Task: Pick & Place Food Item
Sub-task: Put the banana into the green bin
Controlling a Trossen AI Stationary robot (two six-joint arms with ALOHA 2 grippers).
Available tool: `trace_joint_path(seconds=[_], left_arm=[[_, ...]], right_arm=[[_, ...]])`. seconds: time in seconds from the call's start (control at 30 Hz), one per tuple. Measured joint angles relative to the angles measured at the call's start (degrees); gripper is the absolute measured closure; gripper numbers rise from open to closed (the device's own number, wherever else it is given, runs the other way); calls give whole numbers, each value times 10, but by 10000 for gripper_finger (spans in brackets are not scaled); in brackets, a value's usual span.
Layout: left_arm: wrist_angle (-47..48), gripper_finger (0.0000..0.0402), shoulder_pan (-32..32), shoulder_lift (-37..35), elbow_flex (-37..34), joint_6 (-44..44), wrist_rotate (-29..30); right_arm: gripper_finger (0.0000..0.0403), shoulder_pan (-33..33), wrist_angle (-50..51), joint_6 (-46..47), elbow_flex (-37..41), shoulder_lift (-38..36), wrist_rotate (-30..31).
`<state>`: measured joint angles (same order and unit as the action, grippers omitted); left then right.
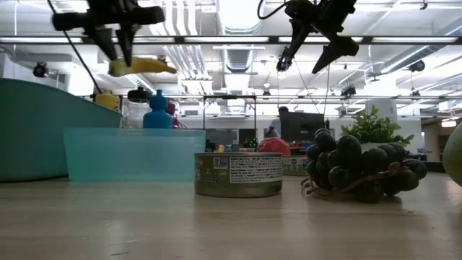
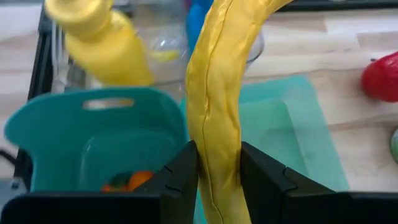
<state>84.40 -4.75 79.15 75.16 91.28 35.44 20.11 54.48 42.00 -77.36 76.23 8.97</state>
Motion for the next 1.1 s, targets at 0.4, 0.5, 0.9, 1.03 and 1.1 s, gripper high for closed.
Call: trace_joint_path(seconds=[0.4,0.5,0.9,1.03,1.1], left_arm=[[55,296,-36,-58,-68,63,-129],[56,296,-44,-61,-80,63,-146],[56,296,-53,-77,-148,52,-209],[55,296,-53,-104,-177,60,-222],[57,296,-53,-120,-194,65,-226]], right_arm=[[25,0,0,0,0,0,0],[25,0,0,0,0,0,0],[25,0,0,0,0,0,0],[25,0,0,0,0,0,0],[25,0,0,0,0,0,0]])
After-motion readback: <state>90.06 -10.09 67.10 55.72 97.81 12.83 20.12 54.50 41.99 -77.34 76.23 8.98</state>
